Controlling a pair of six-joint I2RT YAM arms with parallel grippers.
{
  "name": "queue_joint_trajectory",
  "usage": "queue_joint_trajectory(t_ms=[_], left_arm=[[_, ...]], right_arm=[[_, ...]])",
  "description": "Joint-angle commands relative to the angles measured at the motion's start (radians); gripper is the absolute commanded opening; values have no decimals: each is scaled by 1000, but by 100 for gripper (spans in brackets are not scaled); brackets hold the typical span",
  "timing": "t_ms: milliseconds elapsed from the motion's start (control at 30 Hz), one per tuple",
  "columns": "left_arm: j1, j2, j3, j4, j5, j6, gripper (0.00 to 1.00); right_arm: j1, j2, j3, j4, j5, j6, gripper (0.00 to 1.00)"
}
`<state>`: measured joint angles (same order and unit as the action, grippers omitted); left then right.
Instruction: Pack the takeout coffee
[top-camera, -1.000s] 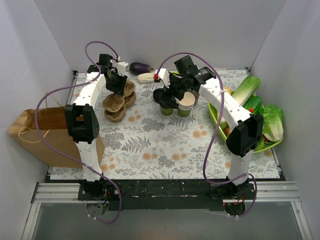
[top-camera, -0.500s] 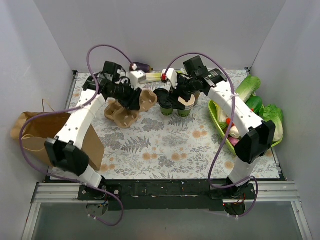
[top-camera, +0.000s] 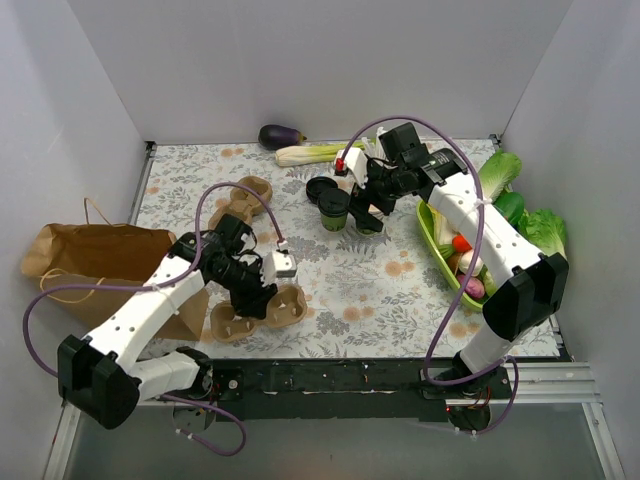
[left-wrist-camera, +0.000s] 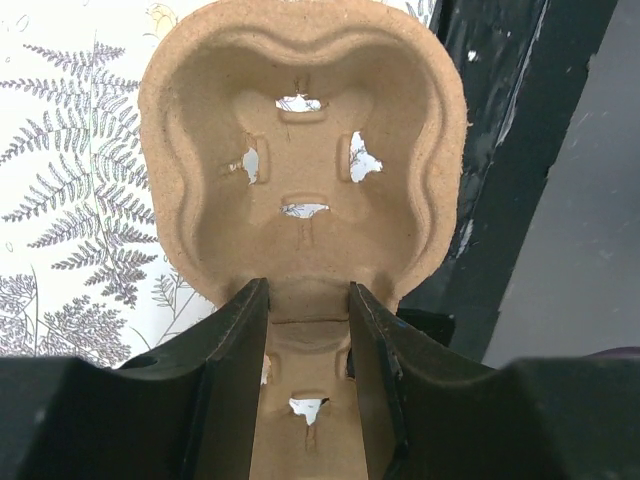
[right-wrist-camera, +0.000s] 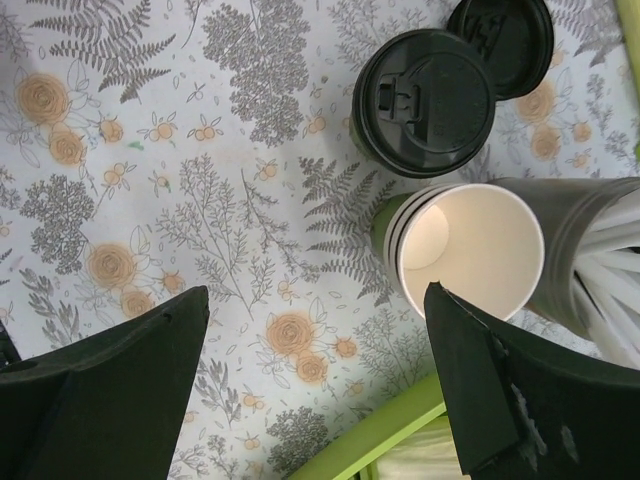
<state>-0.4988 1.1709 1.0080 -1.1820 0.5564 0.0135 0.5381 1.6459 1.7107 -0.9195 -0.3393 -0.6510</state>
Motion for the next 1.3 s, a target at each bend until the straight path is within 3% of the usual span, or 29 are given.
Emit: queue_joint_trajectory(t_ms=[0, 300, 333, 367, 467, 633, 733, 800, 833, 900, 1000, 1067, 1267], left_arm=[[-15, -62, -83, 97, 16, 167, 2], [-40, -111, -311, 223, -4, 356, 6], [-40, -117, -319, 231, -1, 356, 13], [-41, -120, -319, 229, 2, 359, 38], [-41, -149, -254, 168, 57, 303, 61], [-41, -217, 84, 48, 128, 69, 76], [-41, -258, 274, 122, 19, -148, 78], [-41, -283, 369, 183, -187, -240, 80], [-38, -286, 456, 255, -264, -272, 82], [41, -281, 536, 309, -453, -334, 85], [107, -286, 625, 478, -727, -386, 98], [153, -261, 726, 498, -780, -389, 98], [239, -247, 849, 414, -806, -411, 98]], right_arm=[[-3, -51, -28, -16, 0, -1, 96], [-1, -64, -28, -47, 20, -10, 96], [-1, -66, -25, -54, 17, -15, 96], [0, -64, -2, -61, 5, -16, 96], [0, -49, 52, -71, -6, 28, 98], [5, 15, 197, -44, -102, 183, 98], [29, 79, 285, 48, -176, 307, 98], [80, 132, 373, 99, -121, 359, 98], [155, 208, 509, 94, -94, 350, 98], [219, 277, 607, 111, -70, 367, 98], [333, 371, 699, 171, -9, 412, 98], [405, 458, 832, 188, 17, 433, 98], [546, 528, 903, 399, 121, 507, 98]])
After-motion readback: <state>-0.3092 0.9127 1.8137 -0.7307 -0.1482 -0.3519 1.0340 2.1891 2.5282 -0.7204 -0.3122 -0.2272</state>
